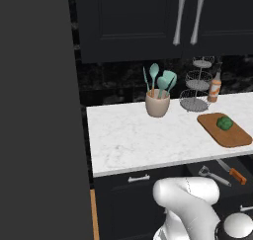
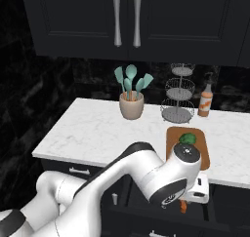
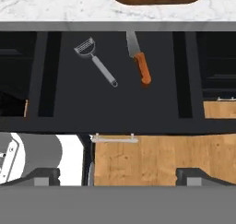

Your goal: Place the appropriate cutting tool for cutting the broccoli skin on the cutting board.

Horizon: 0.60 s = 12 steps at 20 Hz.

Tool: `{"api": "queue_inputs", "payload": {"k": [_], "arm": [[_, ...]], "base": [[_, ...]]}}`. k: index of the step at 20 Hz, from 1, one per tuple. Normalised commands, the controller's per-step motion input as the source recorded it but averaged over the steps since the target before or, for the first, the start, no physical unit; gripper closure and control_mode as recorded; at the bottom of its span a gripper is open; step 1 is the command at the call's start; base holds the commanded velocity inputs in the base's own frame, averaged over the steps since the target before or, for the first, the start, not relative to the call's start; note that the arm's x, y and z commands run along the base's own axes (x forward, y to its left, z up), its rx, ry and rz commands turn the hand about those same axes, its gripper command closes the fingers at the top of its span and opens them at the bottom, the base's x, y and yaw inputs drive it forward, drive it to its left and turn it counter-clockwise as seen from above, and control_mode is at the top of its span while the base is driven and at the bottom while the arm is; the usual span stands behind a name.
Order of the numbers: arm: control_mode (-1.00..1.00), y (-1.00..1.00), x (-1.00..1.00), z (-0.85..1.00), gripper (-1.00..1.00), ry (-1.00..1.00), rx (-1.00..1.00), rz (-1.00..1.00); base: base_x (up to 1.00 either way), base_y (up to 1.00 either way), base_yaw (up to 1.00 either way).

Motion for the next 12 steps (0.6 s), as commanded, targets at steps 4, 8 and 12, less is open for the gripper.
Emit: {"api": "queue_inputs", "payload": {"k": [4,8,12], "arm": [[-1.0,-0.24,0.06,-0.54,-1.0,0.09,0.0,0.0],[-1.0,-0.04,0.35,-0.35,-1.0,0.09,0.0,0.0],[-1.0,-0.05,0.4,-0.44,-1.0,0.05,0.0,-0.01]], "base": [[0.0,0.0,0.0],[0.0,0.0,0.0],[0.0,0.0,0.0]]}}
